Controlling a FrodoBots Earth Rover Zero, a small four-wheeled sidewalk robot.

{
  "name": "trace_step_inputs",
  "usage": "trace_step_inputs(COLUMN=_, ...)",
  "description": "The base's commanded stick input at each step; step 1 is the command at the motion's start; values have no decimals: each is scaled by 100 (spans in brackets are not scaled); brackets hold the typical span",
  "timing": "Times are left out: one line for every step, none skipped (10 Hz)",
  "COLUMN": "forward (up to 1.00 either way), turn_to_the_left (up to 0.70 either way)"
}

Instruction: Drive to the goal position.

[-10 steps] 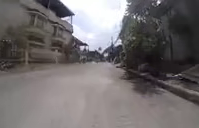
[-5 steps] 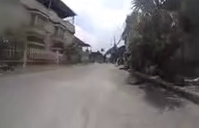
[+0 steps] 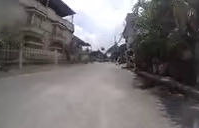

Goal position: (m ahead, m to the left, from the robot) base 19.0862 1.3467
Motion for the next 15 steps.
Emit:
trace_step_inputs(forward=100, turn_to_the_left=0)
trace_step_inputs(forward=100, turn_to_the_left=0)
trace_step_inputs(forward=100, turn_to_the_left=0)
trace_step_inputs(forward=100, turn_to_the_left=0)
trace_step_inputs(forward=100, turn_to_the_left=0)
trace_step_inputs(forward=100, turn_to_the_left=0)
trace_step_inputs(forward=100, turn_to_the_left=0)
trace_step_inputs(forward=100, turn_to_the_left=0)
trace_step_inputs(forward=100, turn_to_the_left=0)
trace_step_inputs(forward=100, turn_to_the_left=0)
trace_step_inputs(forward=100, turn_to_the_left=0)
trace_step_inputs(forward=100, turn_to_the_left=0)
trace_step_inputs(forward=100, turn_to_the_left=0)
trace_step_inputs(forward=100, turn_to_the_left=0)
trace_step_inputs(forward=100, turn_to_the_left=0)
